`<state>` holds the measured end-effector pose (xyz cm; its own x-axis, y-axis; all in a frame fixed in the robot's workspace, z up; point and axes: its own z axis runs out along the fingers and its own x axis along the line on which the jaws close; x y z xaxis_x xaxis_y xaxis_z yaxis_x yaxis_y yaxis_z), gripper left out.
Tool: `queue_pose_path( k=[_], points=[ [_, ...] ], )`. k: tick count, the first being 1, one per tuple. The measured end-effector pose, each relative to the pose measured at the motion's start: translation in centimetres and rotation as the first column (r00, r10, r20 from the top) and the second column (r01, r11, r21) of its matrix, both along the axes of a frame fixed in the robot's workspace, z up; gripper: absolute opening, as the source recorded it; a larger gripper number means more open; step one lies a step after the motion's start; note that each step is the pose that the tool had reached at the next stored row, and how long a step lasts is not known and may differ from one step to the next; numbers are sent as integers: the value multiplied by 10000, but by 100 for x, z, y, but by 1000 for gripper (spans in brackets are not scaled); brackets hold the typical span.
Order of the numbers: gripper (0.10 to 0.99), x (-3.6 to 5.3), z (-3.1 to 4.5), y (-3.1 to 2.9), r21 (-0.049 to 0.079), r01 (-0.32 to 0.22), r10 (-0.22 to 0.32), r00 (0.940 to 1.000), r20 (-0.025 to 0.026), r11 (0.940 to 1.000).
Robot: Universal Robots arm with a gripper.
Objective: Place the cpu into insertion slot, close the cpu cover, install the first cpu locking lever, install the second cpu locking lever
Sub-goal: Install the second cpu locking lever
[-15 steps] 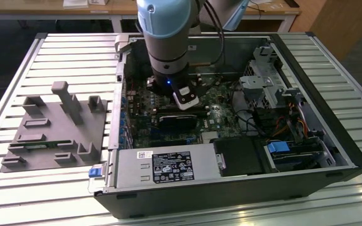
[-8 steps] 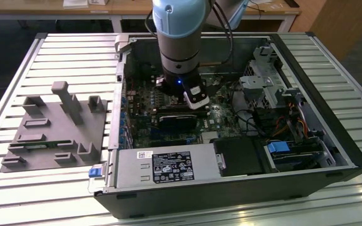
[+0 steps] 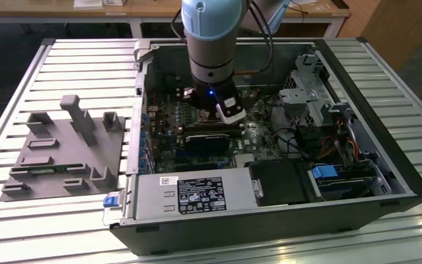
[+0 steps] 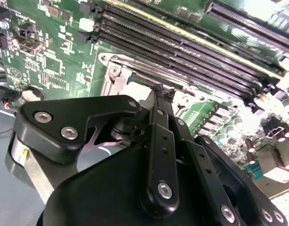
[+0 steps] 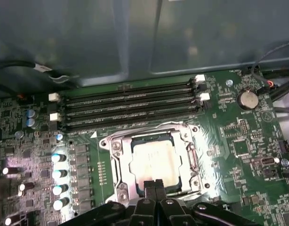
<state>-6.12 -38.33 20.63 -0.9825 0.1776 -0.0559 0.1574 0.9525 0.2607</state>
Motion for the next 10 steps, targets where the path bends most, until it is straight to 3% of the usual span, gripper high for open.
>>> queue_pose_path(
  k=[4, 10],
  points=[
    [106, 51, 0, 49, -120, 1, -1, 10000, 0, 9999],
    [106, 76, 0, 171, -295, 1, -1, 10000, 0, 9996]
  ],
)
